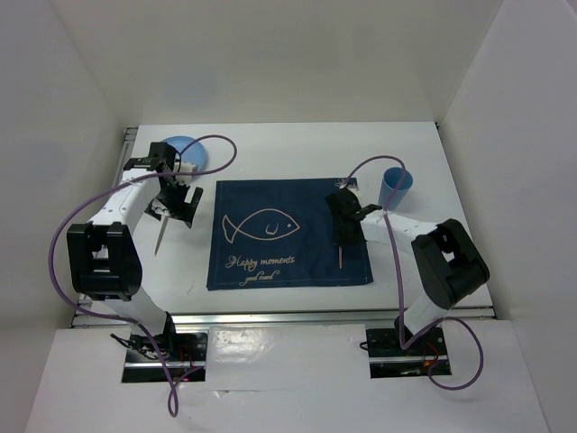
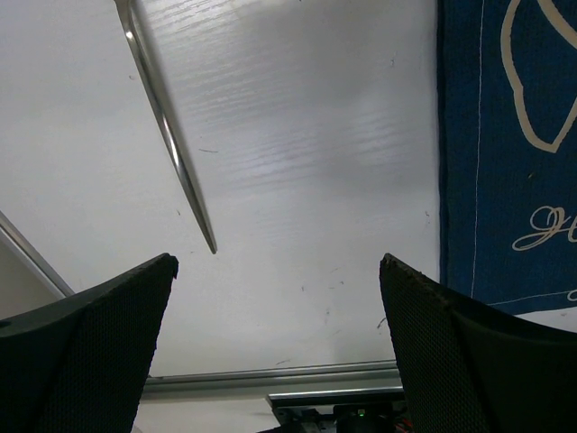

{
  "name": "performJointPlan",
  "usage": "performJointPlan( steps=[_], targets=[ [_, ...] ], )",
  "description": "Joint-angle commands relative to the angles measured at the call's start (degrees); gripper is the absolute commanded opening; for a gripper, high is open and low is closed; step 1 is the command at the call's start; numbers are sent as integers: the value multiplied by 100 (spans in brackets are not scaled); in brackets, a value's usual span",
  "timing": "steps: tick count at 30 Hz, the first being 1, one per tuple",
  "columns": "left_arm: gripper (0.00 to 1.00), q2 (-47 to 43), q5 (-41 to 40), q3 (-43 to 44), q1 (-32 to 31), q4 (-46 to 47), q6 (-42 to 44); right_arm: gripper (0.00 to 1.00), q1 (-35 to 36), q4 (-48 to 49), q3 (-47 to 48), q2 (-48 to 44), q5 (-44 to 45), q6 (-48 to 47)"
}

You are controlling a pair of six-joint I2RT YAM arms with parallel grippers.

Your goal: Set the dinner table for one person

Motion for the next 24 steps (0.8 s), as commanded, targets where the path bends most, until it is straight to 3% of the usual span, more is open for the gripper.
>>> performJointPlan(
  steps=[1,3,6,7,9,11,14,16,18,24],
  targets=[
    [100,-83,26,-27,6,-70,-60,0,-52,407,-67,17,-158,-262],
    [100,-83,26,-27,6,-70,-60,3,-52,293,-6,174,-158,-412],
    [100,-83,26,-27,6,-70,-60,31,-52,108,126,175,-158,-412],
    [100,-83,26,-27,6,-70,-60,50,-52,30,126,175,-158,-412],
    [100,-144,-105,-27,6,0,-60,61,-52,-127,188,-44,-158,-412],
    [98,-275,-211,-184,6,210,27,67,-52,-269,354,-254,-158,-359],
    [95,-276,-211,-360,216,657,255,69,-52,-480,583,-588,-158,-307],
    [88,-93,-211,-361,269,826,554,70,10,-542,758,-747,-97,-307],
    [87,214,-474,-361,270,1027,730,71,71,-647,873,-957,-97,-255],
    [70,1674,-660,570,586,871,959,71,203,-814,1250,-1415,-97,-192]
  ],
)
